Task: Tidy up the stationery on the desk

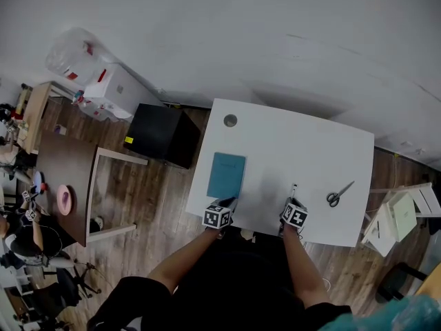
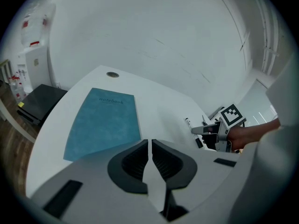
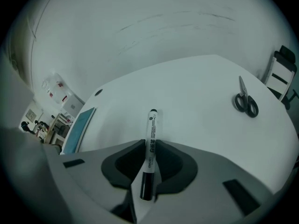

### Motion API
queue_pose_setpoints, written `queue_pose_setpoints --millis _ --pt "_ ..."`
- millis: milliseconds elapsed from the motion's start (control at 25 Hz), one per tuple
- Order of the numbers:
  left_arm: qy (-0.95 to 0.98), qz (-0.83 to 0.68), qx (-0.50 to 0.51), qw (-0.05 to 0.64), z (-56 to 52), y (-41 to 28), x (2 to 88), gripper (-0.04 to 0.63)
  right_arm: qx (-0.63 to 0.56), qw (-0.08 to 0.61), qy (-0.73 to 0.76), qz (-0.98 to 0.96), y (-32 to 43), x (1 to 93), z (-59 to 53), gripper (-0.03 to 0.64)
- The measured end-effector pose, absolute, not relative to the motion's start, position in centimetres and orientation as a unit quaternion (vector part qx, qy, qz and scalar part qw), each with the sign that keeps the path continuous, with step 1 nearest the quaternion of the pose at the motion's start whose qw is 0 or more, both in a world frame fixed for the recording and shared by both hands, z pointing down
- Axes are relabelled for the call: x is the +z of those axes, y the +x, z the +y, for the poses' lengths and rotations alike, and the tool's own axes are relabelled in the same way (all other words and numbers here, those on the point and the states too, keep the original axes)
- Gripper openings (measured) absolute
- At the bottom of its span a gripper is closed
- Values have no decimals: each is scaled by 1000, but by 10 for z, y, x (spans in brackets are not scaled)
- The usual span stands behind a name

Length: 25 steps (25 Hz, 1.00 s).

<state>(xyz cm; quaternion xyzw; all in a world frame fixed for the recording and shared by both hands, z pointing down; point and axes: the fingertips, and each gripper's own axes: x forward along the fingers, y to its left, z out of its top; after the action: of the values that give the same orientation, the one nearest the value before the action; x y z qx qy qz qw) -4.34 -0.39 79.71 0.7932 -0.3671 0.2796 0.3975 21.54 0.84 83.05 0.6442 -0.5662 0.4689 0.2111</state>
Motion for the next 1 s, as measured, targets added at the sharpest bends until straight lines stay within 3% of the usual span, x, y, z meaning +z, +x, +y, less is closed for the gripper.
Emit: queue_pose_setpoints --millis 320,1000 --pt "795 -360 273 405 -3 -68 801 34 453 226 644 -574 191 824 7 83" --pt "817 -337 260 388 -30 -126 796 34 448 207 591 -638 31 811 -66 83"
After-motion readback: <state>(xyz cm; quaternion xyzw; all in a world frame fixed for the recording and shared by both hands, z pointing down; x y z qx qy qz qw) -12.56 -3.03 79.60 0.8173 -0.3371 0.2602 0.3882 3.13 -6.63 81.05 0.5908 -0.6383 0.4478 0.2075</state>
